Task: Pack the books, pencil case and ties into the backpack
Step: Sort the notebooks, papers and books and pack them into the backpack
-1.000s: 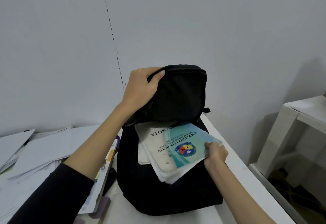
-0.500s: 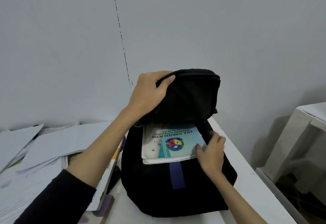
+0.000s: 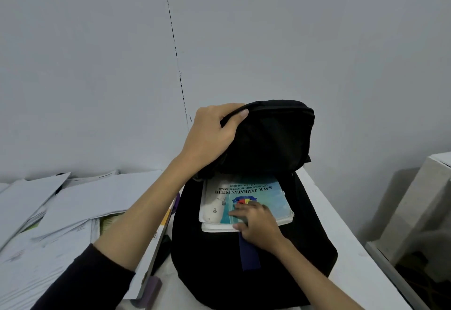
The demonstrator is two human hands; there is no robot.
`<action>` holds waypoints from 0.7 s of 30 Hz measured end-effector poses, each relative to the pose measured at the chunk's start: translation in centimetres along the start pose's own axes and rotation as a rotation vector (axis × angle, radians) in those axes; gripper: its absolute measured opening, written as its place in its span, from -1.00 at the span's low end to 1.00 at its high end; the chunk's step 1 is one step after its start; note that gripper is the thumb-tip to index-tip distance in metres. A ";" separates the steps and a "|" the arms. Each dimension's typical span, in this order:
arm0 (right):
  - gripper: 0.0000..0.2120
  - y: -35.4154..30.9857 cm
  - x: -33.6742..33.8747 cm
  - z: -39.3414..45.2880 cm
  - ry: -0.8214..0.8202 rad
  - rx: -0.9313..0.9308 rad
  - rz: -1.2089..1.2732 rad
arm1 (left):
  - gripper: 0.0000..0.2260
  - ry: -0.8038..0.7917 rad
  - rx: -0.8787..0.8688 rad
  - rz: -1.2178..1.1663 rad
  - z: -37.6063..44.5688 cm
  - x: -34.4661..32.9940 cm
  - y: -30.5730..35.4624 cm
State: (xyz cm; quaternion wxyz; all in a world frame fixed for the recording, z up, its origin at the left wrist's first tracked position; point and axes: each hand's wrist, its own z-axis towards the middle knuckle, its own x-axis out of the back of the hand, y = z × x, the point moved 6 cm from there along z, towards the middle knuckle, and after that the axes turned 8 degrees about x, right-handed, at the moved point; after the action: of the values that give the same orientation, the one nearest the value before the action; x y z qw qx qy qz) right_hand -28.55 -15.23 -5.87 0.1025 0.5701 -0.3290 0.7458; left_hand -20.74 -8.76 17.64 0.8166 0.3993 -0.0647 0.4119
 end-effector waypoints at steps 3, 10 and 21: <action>-0.42 0.9 0.8 -0.7 0.009 -0.065 -0.060 | -0.82 0.004 0.027 -0.006 0.0 0.0 -0.6; -0.40 4.9 2.2 -3.2 0.041 -0.256 -0.104 | -0.82 0.001 0.043 -0.038 0.0 -0.6 -1.2; -0.65 -0.5 7.2 -5.8 0.836 0.136 -0.039 | -0.82 -0.058 0.182 -0.028 -1.9 -1.7 -4.8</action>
State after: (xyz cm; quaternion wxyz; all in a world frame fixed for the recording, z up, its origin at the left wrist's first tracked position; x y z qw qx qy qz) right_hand -35.19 -12.94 0.16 0.2033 0.2303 -0.1984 0.9308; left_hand -18.79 -10.12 12.76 0.7805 0.4842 -0.0449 0.3929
